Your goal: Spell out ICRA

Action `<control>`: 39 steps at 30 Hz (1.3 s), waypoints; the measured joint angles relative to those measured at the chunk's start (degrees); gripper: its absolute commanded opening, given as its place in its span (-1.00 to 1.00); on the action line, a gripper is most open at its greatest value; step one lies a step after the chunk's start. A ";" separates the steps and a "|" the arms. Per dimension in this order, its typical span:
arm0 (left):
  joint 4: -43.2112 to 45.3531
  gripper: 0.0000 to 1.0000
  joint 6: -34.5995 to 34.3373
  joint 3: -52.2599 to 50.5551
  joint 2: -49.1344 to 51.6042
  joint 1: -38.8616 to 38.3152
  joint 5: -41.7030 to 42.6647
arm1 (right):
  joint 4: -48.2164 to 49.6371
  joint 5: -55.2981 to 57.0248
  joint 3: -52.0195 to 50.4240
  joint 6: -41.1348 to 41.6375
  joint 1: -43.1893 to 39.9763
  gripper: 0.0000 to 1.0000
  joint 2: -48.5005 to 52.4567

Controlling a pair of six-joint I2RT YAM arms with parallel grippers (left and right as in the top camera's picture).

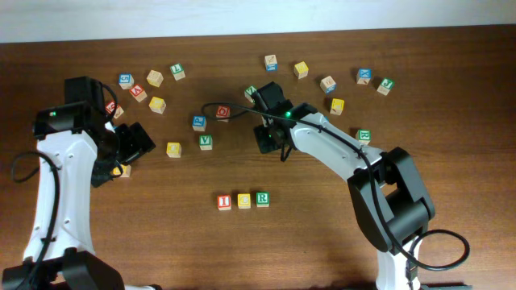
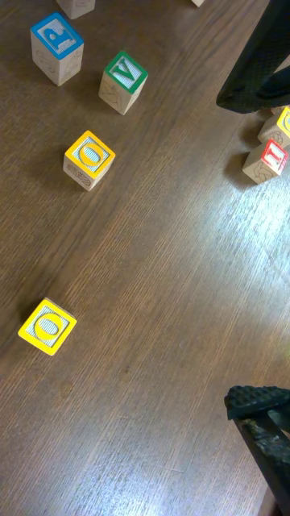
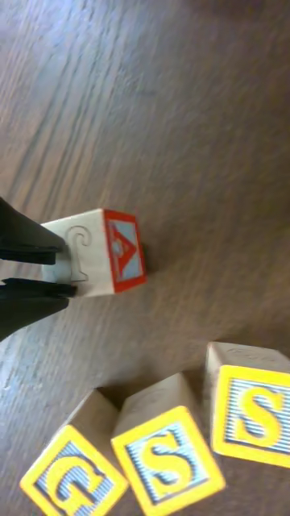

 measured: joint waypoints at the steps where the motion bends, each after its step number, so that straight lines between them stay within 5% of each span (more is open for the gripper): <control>1: 0.00 0.98 0.00 0.00 0.00 0.00 0.00 | -0.57 -0.04 0.00 0.02 0.00 -0.92 0.00; 11: -0.02 0.98 0.00 0.00 0.00 0.00 0.00 | -5.84 -0.04 -0.02 0.31 0.00 -0.85 1.90; 14: 0.00 0.98 0.00 0.00 0.00 0.00 0.00 | -8.48 -0.07 0.50 -0.85 0.00 0.61 0.26; 16: 0.00 0.98 0.00 0.00 0.00 0.00 0.00 | -8.28 -0.68 2.43 -5.88 0.00 0.86 -1.64; 19: -0.02 0.98 0.00 0.00 0.00 0.00 0.00 | -8.09 -1.33 3.43 -21.44 0.00 0.80 -3.34; 22: 0.00 0.99 0.00 0.00 0.00 0.00 0.00 | -7.37 -1.57 3.43 -31.50 0.00 0.60 -2.27; 25: 0.00 0.98 0.00 0.00 0.00 0.00 0.00 | -5.77 -1.70 3.43 -39.06 0.00 0.59 0.33; 30: 0.00 0.98 0.00 0.00 0.00 0.00 0.00 | 0.85 -1.75 3.43 -42.99 -0.02 0.38 3.74; 31: 0.00 0.98 0.00 0.00 0.00 0.00 0.00 | 1.27 -1.77 3.43 -43.34 -0.09 0.10 3.91; 39: 0.00 0.98 0.00 0.00 0.00 0.00 0.00 | -0.92 -1.79 3.43 -43.67 -3.63 0.06 4.00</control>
